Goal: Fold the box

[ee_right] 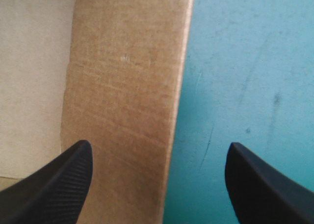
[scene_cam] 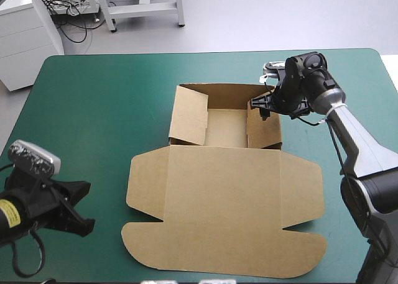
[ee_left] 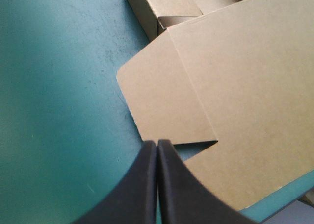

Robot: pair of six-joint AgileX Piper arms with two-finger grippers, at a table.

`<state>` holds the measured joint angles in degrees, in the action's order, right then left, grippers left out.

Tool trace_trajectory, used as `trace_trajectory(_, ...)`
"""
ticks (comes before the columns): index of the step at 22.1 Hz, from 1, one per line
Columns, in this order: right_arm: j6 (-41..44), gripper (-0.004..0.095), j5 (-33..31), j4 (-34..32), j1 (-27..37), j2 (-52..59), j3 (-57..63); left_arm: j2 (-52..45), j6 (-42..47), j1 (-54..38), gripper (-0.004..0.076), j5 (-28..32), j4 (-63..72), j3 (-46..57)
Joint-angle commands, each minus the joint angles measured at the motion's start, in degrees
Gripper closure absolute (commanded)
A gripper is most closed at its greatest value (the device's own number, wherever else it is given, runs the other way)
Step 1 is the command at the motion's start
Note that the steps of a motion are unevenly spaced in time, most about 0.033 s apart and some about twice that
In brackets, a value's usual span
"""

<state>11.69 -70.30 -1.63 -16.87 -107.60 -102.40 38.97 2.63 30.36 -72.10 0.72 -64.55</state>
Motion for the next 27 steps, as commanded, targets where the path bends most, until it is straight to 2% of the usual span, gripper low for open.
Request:
trace_trajectory(1, -0.6, 0.0216, 1.0, -0.2, 0.4, 0.9, -1.4, -4.7, 0.8, 0.2, 0.0756, 3.1, -1.8, 4.3)
trace_trajectory(7, -0.4, 0.0219, 0.1, 2.1, 0.4, -1.3, -1.3, -10.9, 0.8, 0.2, 0.0756, 3.1, -3.6, 13.4)
trace_trajectory(9, -0.4, 0.0297, -1.1, 3.4, 0.4, -2.2, -1.2, -11.7, 1.0, 0.2, 0.0756, 3.1, -3.3, 15.7)
trace_trajectory(10, -0.4, 0.0428, -1.1, 4.3, 0.4, -2.6, -1.2, -11.8, 1.2, 0.2, 0.0756, 3.1, -3.1, 16.2)
trace_trajectory(11, -0.4, 0.0517, -1.1, 4.3, 0.4, -2.8, -1.2, -11.8, 1.2, 0.2, 0.0756, 3.1, -3.1, 16.2)
trace_trajectory(12, -0.4, 0.0722, -1.1, 4.4, 0.4, -3.0, -1.2, -11.8, 1.2, 0.2, 0.0756, 3.1, -3.1, 16.2)
trace_trajectory(14, -0.4, 0.0921, -1.1, 4.3, 0.4, -3.0, -1.2, -11.8, 1.2, 0.2, 0.0756, 3.1, -3.1, 16.2)
trace_trajectory(20, -0.6, 0.0931, -1.1, 4.5, 3.8, -0.2, -4.2, -11.8, 2.2, 0.2, 0.0756, 2.5, -3.5, 16.2)
trace_trajectory(27, -5.2, 0.0931, -1.1, 4.7, 16.3, 8.9, -5.9, -11.8, 6.2, 0.2, 0.0756, 4.4, -8.3, 16.2)
